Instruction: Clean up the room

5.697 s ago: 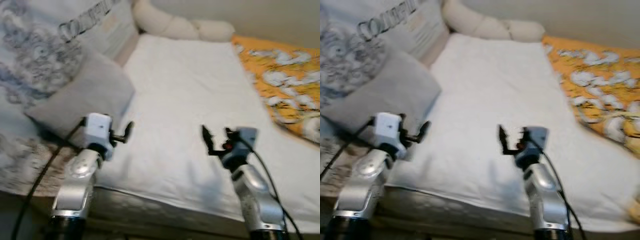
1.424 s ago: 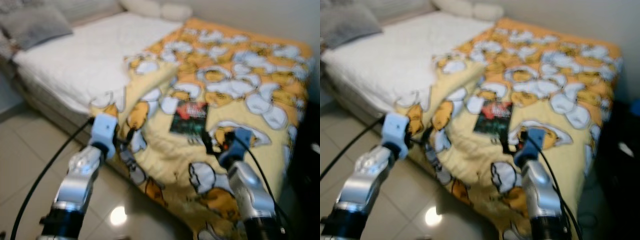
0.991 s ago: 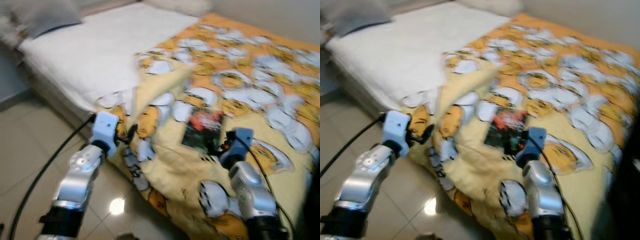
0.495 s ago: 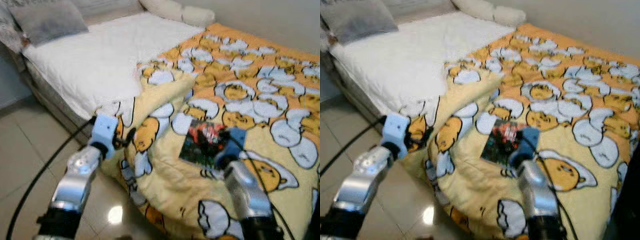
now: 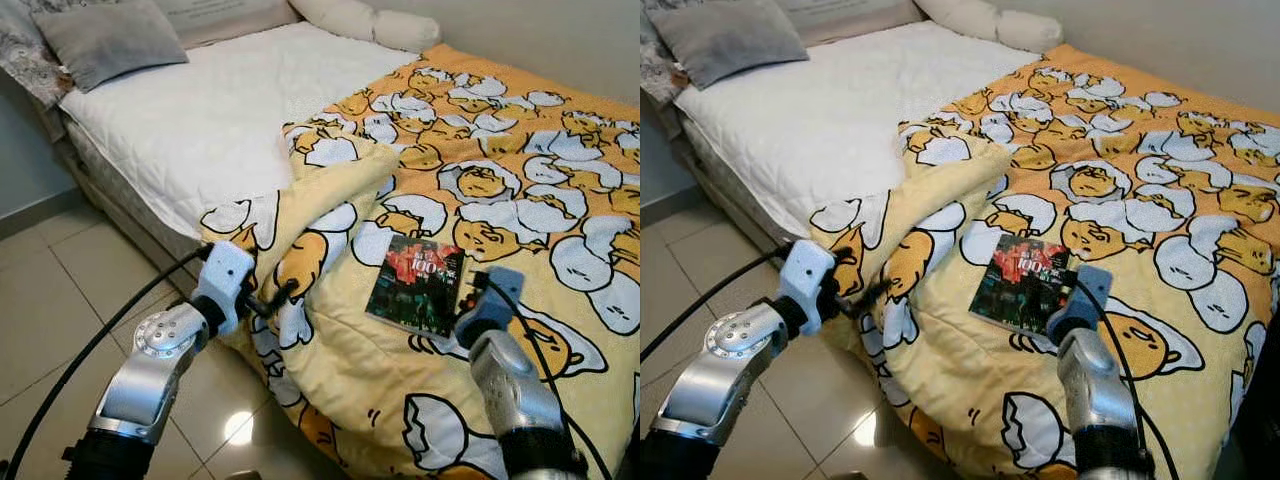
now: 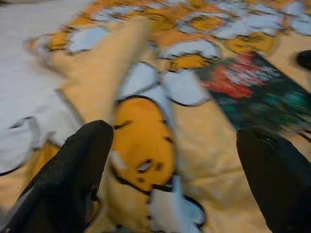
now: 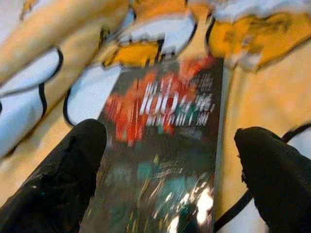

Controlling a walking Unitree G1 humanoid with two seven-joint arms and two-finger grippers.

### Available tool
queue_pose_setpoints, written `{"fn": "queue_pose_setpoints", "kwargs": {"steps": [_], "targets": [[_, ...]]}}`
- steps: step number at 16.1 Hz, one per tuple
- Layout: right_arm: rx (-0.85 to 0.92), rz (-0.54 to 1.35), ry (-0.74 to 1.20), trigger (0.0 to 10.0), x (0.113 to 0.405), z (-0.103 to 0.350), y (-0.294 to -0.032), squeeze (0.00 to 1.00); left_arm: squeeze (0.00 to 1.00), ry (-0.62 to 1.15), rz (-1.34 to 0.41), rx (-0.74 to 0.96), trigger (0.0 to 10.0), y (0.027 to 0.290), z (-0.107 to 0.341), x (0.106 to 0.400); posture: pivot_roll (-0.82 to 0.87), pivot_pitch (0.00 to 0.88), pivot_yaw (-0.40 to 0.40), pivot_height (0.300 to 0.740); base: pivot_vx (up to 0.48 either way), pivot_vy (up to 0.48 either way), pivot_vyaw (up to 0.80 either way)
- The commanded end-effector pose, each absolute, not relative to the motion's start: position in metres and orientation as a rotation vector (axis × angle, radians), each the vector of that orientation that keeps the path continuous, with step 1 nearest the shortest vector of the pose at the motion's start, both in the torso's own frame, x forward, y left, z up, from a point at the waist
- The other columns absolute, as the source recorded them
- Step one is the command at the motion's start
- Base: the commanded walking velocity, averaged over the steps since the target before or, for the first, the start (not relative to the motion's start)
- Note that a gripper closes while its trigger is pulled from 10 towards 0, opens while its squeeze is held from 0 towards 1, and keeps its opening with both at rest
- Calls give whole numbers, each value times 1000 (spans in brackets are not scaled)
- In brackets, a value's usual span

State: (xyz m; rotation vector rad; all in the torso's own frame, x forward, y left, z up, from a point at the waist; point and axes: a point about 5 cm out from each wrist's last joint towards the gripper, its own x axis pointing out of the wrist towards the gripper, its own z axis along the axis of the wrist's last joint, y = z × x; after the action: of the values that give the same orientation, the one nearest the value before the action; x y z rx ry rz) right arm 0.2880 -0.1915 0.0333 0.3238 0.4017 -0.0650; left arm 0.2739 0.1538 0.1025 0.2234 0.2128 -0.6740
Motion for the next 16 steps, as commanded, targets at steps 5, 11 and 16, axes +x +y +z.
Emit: {"fn": "queue_pose_setpoints", "kwargs": {"steps": [5,11,16], "targets": [[441,-116,534,10000,295,13,-210,0,667,279,-902,242,10000,148,105,267,48,0,-5,740,0,0,0],[512,-86,582,10000,292,4,-216,0,655,329,-967,226,10000,149,101,257,57,0,-27,740,0,0,0],[627,-30,664,10000,283,-9,-204,0,655,359,-1023,228,10000,146,99,255,52,0,-20,740,0,0,0]]}}
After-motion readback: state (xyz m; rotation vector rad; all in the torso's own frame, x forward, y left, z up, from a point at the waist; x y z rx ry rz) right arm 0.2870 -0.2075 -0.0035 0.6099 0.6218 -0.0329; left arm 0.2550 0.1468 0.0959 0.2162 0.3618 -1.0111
